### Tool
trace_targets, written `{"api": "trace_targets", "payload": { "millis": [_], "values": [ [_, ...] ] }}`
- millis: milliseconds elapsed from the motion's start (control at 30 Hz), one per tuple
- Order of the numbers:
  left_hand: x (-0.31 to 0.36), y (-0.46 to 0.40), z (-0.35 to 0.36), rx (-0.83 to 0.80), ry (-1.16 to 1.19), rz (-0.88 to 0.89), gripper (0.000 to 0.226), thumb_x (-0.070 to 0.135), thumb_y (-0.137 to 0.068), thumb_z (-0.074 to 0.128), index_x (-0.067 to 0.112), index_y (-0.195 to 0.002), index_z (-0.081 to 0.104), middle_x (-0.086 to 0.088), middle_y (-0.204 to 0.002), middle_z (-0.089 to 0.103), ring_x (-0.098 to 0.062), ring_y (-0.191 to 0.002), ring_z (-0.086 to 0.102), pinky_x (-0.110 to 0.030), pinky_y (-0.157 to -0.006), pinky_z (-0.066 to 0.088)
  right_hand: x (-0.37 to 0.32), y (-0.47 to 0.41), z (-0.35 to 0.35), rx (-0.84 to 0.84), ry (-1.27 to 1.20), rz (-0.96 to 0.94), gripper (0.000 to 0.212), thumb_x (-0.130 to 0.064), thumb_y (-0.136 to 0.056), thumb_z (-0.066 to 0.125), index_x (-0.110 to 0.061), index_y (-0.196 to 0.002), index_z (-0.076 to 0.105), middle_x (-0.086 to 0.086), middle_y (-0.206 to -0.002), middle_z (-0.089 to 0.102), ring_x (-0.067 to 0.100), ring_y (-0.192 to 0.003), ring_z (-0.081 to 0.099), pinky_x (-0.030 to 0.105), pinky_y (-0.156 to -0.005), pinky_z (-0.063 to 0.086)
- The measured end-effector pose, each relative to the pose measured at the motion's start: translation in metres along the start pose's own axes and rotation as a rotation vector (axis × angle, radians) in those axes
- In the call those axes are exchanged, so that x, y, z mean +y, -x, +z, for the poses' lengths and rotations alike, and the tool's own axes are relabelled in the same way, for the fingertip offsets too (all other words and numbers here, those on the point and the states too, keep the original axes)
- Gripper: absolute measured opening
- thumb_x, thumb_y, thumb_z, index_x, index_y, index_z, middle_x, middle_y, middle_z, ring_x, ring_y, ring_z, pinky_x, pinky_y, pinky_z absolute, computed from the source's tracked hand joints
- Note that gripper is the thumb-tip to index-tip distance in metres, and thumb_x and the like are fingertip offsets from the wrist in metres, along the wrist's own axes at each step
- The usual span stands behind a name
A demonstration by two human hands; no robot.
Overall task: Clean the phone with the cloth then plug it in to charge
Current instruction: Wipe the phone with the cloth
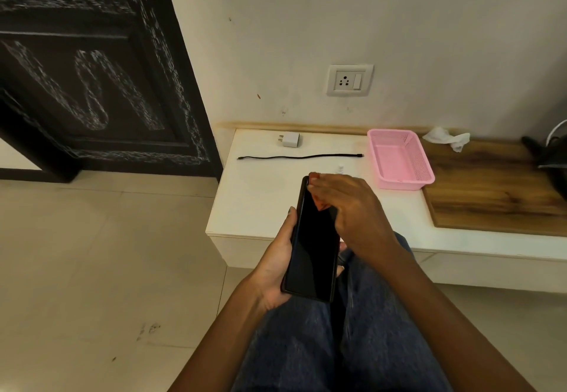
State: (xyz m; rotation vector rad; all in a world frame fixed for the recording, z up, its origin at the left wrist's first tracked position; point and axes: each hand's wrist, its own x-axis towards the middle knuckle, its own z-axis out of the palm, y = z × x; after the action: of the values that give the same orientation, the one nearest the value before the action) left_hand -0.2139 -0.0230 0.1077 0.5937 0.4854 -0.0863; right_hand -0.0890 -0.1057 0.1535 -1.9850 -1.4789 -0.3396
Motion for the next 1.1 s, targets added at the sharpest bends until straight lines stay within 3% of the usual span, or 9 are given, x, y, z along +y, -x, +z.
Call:
{"api": "trace_targets", "payload": {
  "millis": [67, 167, 300, 400, 600, 733, 867, 1000, 1100],
  "values": [
    [0.001, -0.001, 0.002, -0.004, -0.002, 0.006, 0.063, 0.066, -0.086, 0.041, 0.017, -0.108, 0.073, -0.014, -0.103, 0.072, -0.025, -0.091, 0.069, -0.042, -0.087, 0.053, -0.005, -0.003, 0.003, 0.011, 0.023, 0.002, 0.035, 0.015, -0.067, 0.056, 0.004, -0.095, 0.073, 0.019, -0.104, 0.07, 0.035, -0.1, 0.066, 0.047, -0.089, 0.047],
    [0.004, 0.0, 0.001, -0.011, 0.016, 0.012, 0.06, 0.064, -0.086, 0.042, 0.017, -0.104, 0.075, -0.014, -0.102, 0.073, -0.024, -0.089, 0.07, -0.037, -0.079, 0.058, -0.013, 0.006, 0.006, -0.012, 0.018, -0.062, 0.031, 0.011, -0.068, 0.058, 0.002, -0.094, 0.074, 0.016, -0.104, 0.071, 0.032, -0.1, 0.066, 0.036, -0.088, 0.05],
    [0.001, 0.001, 0.002, 0.019, -0.016, -0.015, 0.065, 0.066, -0.087, 0.038, 0.015, -0.107, 0.074, -0.013, -0.101, 0.071, -0.023, -0.089, 0.068, -0.038, -0.083, 0.054, -0.002, 0.004, 0.002, 0.011, 0.001, -0.034, 0.038, 0.016, -0.063, 0.054, 0.002, -0.092, 0.074, 0.016, -0.101, 0.071, 0.032, -0.096, 0.068, 0.033, -0.088, 0.048],
    [0.001, -0.001, 0.005, 0.017, -0.017, -0.016, 0.065, 0.067, -0.086, 0.041, 0.015, -0.112, 0.071, -0.014, -0.103, 0.071, -0.024, -0.089, 0.068, -0.038, -0.08, 0.056, -0.005, -0.001, 0.004, 0.034, 0.014, 0.021, 0.037, 0.015, -0.065, 0.051, 0.003, -0.093, 0.073, 0.018, -0.103, 0.07, 0.034, -0.097, 0.067, 0.043, -0.09, 0.047],
    [0.0, 0.001, 0.0, 0.006, 0.008, -0.013, 0.063, 0.065, -0.086, 0.044, 0.014, -0.113, 0.071, -0.015, -0.107, 0.07, -0.026, -0.094, 0.068, -0.039, -0.084, 0.054, -0.012, 0.008, 0.004, 0.016, 0.014, -0.055, 0.036, 0.005, -0.076, 0.043, -0.001, -0.092, 0.075, 0.012, -0.101, 0.072, 0.028, -0.095, 0.069, 0.03, -0.087, 0.048],
    [0.001, 0.001, 0.003, 0.01, -0.028, -0.009, 0.065, 0.066, -0.088, 0.042, 0.014, -0.117, 0.069, -0.015, -0.105, 0.07, -0.025, -0.092, 0.068, -0.041, -0.085, 0.053, -0.005, 0.0, 0.004, 0.053, 0.028, 0.012, 0.036, 0.013, -0.069, 0.047, 0.003, -0.093, 0.073, 0.017, -0.1, 0.071, 0.034, -0.094, 0.068, 0.042, -0.087, 0.047],
    [0.001, 0.001, 0.0, 0.001, -0.028, 0.003, 0.062, 0.065, -0.086, 0.044, 0.016, -0.111, 0.072, -0.014, -0.104, 0.071, -0.025, -0.091, 0.069, -0.037, -0.079, 0.057, -0.012, 0.008, 0.006, 0.031, 0.029, -0.067, 0.034, 0.002, -0.076, 0.043, -0.001, -0.088, 0.075, 0.013, -0.095, 0.073, 0.028, -0.087, 0.07, 0.036, -0.081, 0.051],
    [-0.004, 0.0, 0.0, 0.018, -0.067, -0.002, 0.064, 0.066, -0.087, 0.04, 0.016, -0.11, 0.072, -0.013, -0.105, 0.07, -0.024, -0.094, 0.066, -0.038, -0.086, 0.053, 0.001, 0.003, 0.004, -0.015, -0.005, 0.011, 0.035, 0.021, -0.064, 0.061, 0.0, -0.089, 0.074, 0.013, -0.093, 0.073, 0.029, -0.089, 0.069, 0.045, -0.08, 0.052],
    [-0.003, -0.002, 0.001, 0.049, -0.095, 0.009, 0.061, 0.066, -0.088, 0.038, 0.02, -0.11, 0.073, -0.012, -0.108, 0.07, -0.026, -0.099, 0.064, -0.04, -0.092, 0.05, -0.003, 0.004, 0.008, -0.031, -0.006, 0.036, 0.042, 0.019, -0.066, 0.058, -0.001, -0.101, 0.071, 0.013, -0.096, 0.072, 0.03, -0.091, 0.068, 0.049, -0.079, 0.051]
  ]
}}
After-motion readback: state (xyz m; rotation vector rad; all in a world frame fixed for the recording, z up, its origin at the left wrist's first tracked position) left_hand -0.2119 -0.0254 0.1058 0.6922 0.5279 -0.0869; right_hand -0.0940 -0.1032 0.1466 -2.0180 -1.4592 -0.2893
